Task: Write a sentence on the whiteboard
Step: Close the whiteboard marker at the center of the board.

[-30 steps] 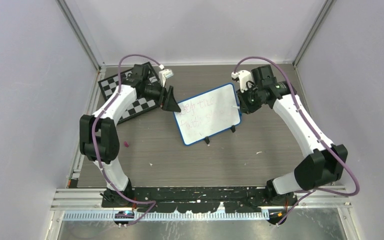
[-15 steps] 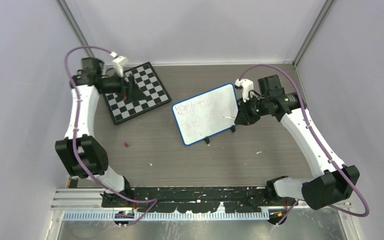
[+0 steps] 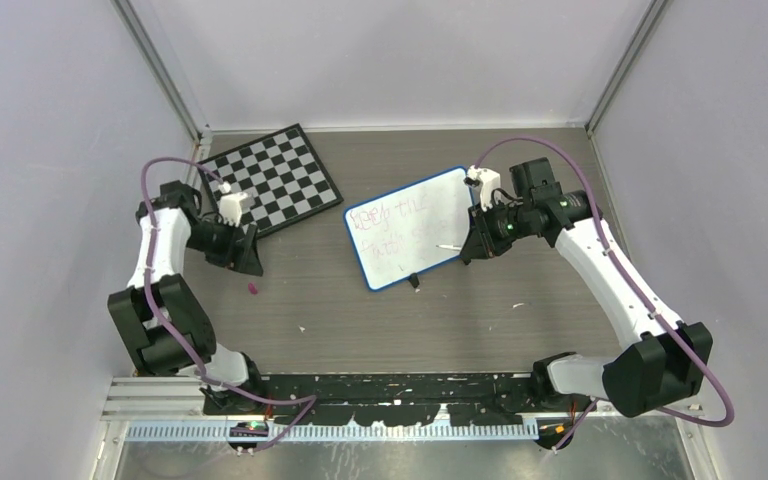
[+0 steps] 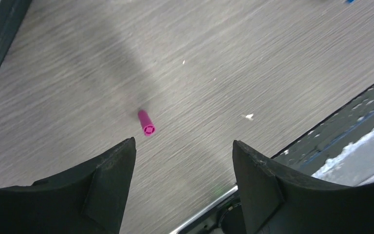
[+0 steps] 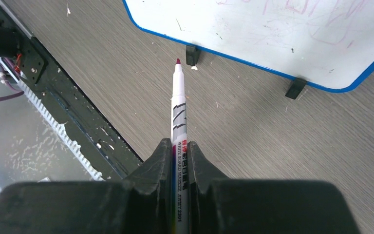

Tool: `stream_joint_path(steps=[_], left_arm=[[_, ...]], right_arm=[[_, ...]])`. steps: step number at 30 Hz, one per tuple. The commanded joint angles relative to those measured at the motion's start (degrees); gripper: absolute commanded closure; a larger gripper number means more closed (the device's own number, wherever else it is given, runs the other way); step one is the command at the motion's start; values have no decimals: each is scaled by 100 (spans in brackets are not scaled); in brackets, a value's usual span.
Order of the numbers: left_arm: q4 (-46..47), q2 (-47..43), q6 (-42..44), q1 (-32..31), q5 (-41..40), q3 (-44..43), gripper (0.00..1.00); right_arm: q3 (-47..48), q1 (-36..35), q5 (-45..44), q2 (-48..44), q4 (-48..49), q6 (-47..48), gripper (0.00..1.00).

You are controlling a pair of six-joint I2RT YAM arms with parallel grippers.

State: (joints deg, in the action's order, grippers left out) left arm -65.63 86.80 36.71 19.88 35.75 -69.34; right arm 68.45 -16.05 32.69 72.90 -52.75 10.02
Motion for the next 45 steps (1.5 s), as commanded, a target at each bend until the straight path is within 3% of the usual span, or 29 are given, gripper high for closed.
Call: stream_joint_path(steps=[1,6,18,30,36,41,45], left_arm=[[616,-487,335,-232,-1098,405,28],[897,-560,440,-579,-1598,842,34],[1426,-231,325,-1182,-2429,1068,38],[1677,256,240,-1275,-2614,1252,51],[1712,384,283,-1274,-2669,1370,68],[1399,363,309,-1275,-2567,1145,90],[619,-206,86,-1271,-1442,468,100]], right_arm=[[-63,-10,184,-229,154,-144,100],[-219,-7,173,-341,194,-232,100],[-130,0,75,-313,107,-230,100],[68,-5,-58,-289,-92,-108,100],[367,-10,-86,-212,-256,-60,100],[883,-10,-78,-125,-415,-18,100],[1311,-6,359,-102,-408,-23,100]])
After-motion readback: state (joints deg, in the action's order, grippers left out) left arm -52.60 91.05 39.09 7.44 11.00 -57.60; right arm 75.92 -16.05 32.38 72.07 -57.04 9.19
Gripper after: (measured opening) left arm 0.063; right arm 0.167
